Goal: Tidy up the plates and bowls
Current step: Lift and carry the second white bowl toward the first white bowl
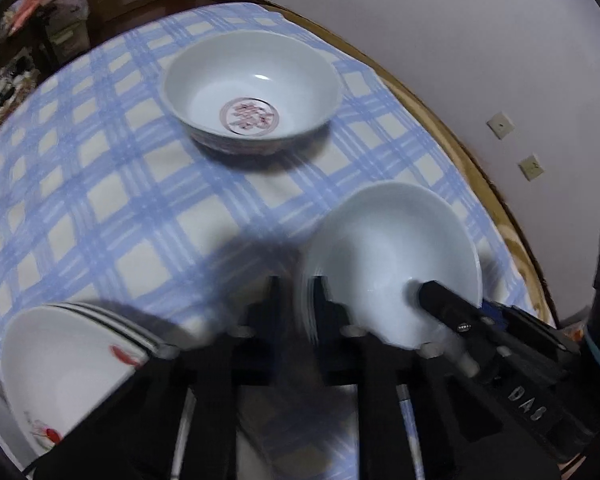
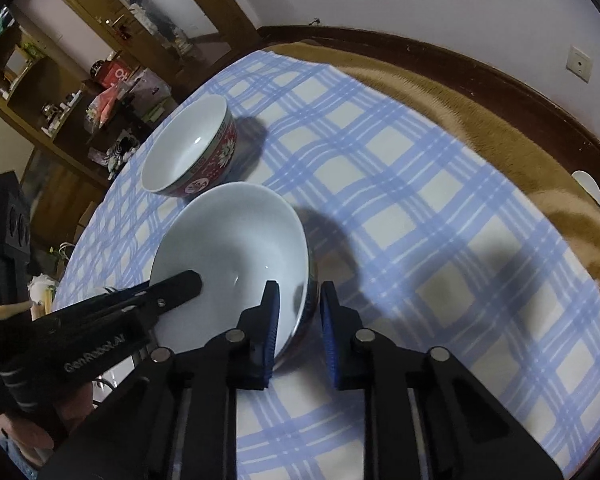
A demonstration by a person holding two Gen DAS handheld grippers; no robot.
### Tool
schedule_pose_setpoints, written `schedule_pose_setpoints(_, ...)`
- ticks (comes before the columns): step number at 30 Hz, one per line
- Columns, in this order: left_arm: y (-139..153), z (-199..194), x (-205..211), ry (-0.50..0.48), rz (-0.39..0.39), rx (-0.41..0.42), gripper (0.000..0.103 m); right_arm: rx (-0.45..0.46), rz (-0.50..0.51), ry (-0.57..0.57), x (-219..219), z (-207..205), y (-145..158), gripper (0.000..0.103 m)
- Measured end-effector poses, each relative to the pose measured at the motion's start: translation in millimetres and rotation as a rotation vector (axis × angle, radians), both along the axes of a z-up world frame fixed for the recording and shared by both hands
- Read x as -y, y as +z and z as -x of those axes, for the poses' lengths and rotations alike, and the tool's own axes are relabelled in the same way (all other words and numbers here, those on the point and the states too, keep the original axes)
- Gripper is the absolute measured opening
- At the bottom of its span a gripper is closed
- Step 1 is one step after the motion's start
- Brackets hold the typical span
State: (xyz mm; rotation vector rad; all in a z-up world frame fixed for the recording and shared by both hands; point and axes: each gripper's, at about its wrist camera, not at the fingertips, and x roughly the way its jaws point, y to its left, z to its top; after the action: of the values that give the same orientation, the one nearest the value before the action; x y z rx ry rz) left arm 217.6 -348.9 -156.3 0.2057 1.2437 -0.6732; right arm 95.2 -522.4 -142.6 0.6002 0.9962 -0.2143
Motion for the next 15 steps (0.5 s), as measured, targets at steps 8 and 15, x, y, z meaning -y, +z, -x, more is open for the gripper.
schedule_pose_setpoints(8, 5, 4, -3, 0.010, 0.025, 0.000, 0.008, -0.001, 0.085, 0.001, -7, 1, 3, 0.017)
schedule_pose_setpoints(15, 16, 13, -8, 0.020, 0.035, -0.016, 0.008, 0.025, 0.093, -0.026, -9, 15, 10, 0.013)
